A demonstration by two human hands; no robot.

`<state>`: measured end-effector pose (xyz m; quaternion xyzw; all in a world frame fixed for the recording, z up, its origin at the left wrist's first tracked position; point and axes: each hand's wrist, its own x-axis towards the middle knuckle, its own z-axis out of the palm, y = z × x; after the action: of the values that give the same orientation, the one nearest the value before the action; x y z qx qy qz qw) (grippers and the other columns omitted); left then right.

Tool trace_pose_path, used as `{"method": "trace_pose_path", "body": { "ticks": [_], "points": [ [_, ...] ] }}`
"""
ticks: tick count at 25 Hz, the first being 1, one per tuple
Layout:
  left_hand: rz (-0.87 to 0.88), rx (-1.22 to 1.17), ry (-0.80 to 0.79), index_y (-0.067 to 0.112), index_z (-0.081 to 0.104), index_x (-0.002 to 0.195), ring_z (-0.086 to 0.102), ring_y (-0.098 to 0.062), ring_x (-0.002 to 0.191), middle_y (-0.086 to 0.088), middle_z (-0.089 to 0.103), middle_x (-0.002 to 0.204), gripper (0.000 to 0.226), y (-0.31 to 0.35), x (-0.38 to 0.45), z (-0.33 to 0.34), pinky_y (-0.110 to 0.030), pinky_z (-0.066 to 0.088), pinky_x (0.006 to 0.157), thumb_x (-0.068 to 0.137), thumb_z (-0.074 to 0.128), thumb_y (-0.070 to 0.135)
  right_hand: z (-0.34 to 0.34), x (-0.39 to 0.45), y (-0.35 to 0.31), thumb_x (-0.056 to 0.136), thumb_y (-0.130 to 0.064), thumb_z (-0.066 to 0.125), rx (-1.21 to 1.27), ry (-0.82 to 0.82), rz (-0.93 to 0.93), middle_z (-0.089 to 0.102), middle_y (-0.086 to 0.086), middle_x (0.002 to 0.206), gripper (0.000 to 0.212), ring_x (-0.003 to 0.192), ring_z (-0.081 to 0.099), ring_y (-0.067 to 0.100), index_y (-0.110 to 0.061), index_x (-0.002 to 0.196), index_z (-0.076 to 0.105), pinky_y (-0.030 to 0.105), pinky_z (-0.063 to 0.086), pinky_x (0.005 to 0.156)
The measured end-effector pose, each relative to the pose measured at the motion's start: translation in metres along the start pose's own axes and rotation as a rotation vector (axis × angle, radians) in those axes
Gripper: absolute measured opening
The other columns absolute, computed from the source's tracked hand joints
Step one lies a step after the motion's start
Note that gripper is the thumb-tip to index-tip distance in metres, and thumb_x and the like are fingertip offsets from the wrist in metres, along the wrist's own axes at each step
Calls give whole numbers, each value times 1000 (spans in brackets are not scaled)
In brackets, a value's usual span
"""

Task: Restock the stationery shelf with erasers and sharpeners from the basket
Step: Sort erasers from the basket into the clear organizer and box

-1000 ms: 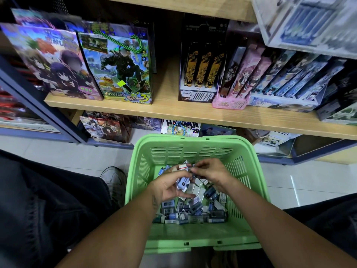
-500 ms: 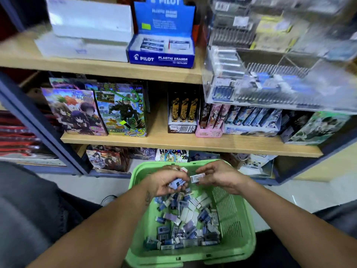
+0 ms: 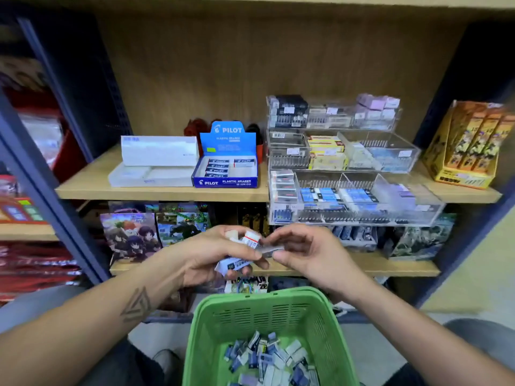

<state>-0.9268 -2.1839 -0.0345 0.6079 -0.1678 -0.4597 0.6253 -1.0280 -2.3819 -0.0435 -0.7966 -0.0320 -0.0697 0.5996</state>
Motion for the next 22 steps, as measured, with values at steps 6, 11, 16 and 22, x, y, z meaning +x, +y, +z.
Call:
{"method": "trace_pose_path", "body": {
  "ticks": [6,11,16,22],
  "points": [
    [292,131,189,7,65,105,52,-23,52,-19,62,77,43,77,-36,28,-19,36,35,70,76,-14,-10,2,-68,81,0,77,-110,93,-166,73,-10,86,28,81,69,7,-21,97,72,29,60,80],
    [373,176,284,-2,60,113,52,-23,48,-21,60,77,43,141,-8,56,-19,36,36,74,72,-17,-57,34,-108,75,-14,83,-482,283,-307,69,-16,84,22,81,61,-3,-28,89,72,8,41,71],
    [309,40,268,0,60,98,55,-20,52,-19,63,71,20,197,41,77,-18,42,36,83,74,-2,-121,77,-124,74,-18,85,-617,432,-222,71,-10,74,16,72,66,8,-26,81,73,26,53,72],
    [107,-268,166,4,49,84,56,-20,65,-17,55,80,14,253,99,66,-17,49,41,92,60,6,-194,132,-135,75,-27,86,-772,538,-63,70,-10,79,17,74,67,7,-29,83,72,21,52,69]
  ]
}}
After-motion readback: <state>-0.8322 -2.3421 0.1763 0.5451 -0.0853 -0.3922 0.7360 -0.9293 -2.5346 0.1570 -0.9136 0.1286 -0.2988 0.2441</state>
